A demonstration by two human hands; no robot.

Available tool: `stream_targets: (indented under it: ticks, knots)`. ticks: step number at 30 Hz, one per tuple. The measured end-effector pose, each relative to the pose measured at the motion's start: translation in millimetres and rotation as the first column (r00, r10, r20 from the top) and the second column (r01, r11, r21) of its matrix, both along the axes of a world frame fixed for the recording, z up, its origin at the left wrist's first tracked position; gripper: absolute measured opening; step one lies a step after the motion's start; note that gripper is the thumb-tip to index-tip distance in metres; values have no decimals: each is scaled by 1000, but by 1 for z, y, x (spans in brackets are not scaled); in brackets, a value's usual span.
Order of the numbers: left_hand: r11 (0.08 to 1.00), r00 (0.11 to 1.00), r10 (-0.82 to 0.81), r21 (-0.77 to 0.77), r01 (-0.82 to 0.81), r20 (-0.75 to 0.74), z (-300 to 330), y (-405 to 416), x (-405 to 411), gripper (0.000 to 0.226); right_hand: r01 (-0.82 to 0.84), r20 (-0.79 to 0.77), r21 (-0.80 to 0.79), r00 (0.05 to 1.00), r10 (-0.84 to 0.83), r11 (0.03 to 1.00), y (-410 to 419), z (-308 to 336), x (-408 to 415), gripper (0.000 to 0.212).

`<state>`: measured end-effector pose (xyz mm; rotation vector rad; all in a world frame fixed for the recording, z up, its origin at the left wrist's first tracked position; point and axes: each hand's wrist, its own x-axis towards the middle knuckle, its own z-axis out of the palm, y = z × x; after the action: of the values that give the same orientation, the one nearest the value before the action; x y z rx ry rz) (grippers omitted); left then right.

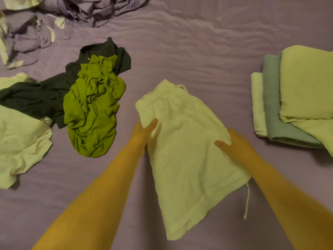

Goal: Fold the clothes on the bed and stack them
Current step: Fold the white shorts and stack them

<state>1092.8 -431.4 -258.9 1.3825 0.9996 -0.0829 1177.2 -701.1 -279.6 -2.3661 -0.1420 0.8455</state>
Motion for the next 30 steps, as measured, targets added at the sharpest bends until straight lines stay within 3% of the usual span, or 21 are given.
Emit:
stream_targets:
  ticks: [3, 7, 9, 11, 13, 16, 20, 23, 25, 27, 30]
  knots:
    - [997, 988, 71, 4, -71, -136, -12, -27, -36, 50, 2, -2, -93, 1000, -2, 996, -13, -16, -16, 59]
    - [946, 974, -3, -315, -70, -225, -12, -64, -88, 49, -27, -29, -102, 999, 24, 994, -27, -14, -34, 50]
    - [928, 972, -99, -373, 12, -215, -12, -82, -109, 52, -26, -14, -25, 1000, 26, 999, -35, -7, -42, 42]
    - [937, 970, -141, -344, 67, -196, -9, -96, -125, 48, -10, 3, 13, 1000, 10, 1000, -45, 1, -50, 37]
    - [971, 968, -139, -218, 93, -208, -1, -101, -135, 42, 8, -10, 3, 1000, -8, 1000, -58, 7, -62, 32]
    - [986, 943, -166, -72, 151, -288, 2, -100, -151, 50, -14, -82, -68, 997, 8, 998, -75, 10, -91, 33]
    - [975, 906, -140, -216, 56, -399, 5, -102, -175, 56, 111, -142, 3, 984, -110, 994, -76, 12, -126, 34]
    - [947, 902, -165, -319, 32, -399, 4, -104, -199, 47, 260, -168, 114, 956, -240, 959, -68, 16, -138, 23]
    - [930, 915, -172, -366, 29, -364, 1, -108, -216, 56, 327, -161, 159, 939, -303, 931, -64, 18, -145, 26]
    - [932, 931, -144, -361, 14, -335, 0, -114, -229, 70, 351, -131, 174, 934, -332, 920, -61, 18, -150, 29]
    - [972, 940, 7, -220, -88, -342, 0, -118, -241, 65, 308, -50, 140, 951, -304, 941, -63, 17, -158, 32]
